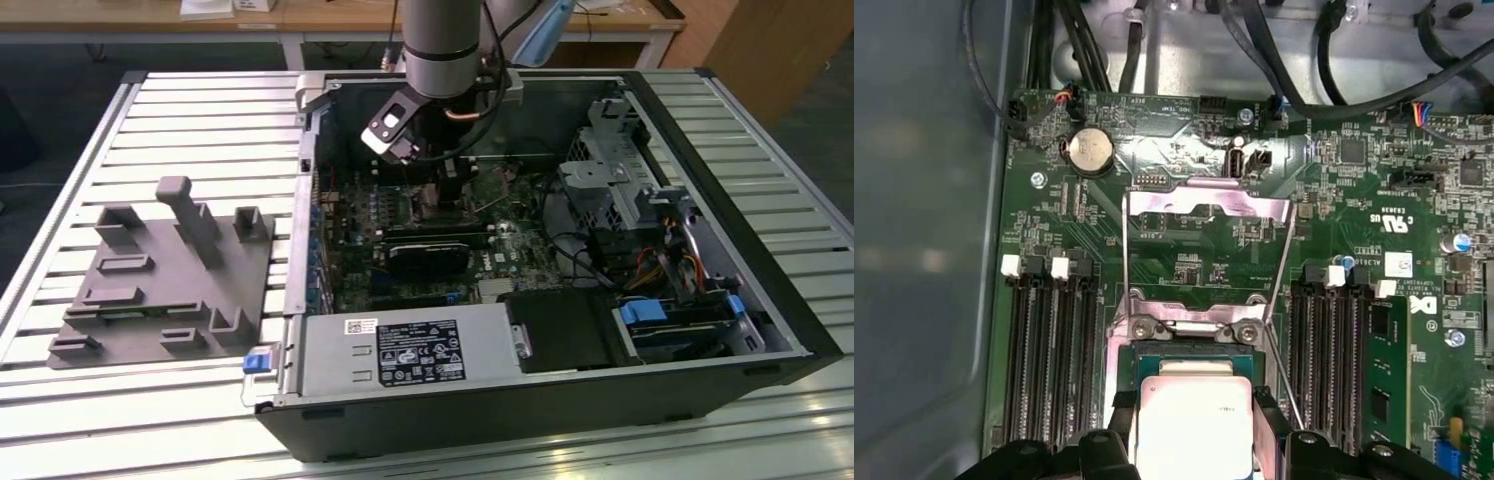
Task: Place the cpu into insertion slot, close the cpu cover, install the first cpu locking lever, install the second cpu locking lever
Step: 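Place the cpu into insertion slot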
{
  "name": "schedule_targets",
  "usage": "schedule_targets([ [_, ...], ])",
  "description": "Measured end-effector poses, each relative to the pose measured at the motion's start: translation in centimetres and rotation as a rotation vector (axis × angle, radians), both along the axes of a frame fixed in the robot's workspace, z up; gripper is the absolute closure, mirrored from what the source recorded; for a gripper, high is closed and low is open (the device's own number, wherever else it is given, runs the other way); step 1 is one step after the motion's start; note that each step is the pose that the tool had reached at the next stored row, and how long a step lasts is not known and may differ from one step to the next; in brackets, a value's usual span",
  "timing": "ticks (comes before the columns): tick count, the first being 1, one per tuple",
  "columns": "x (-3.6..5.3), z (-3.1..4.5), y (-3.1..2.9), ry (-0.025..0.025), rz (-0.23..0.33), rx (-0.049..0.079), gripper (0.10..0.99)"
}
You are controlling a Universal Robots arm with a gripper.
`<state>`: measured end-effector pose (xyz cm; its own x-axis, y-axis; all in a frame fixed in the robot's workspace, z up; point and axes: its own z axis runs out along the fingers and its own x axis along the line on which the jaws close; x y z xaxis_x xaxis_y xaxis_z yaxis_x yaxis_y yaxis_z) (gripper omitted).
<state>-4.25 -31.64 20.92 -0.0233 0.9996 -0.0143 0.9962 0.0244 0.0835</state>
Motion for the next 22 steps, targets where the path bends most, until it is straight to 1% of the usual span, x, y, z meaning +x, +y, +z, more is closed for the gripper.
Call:
schedule_targets([
  [6,-0.04,-0.48,0.01,0.0,-0.013,-0.001,0.545],
  [13,-0.05,-1.07,0.01,0.0,-0.012,-0.001,0.545],
  [22,-0.09,-1.6,0.0,0.0001,-0.012,-0.001,0.545],
])
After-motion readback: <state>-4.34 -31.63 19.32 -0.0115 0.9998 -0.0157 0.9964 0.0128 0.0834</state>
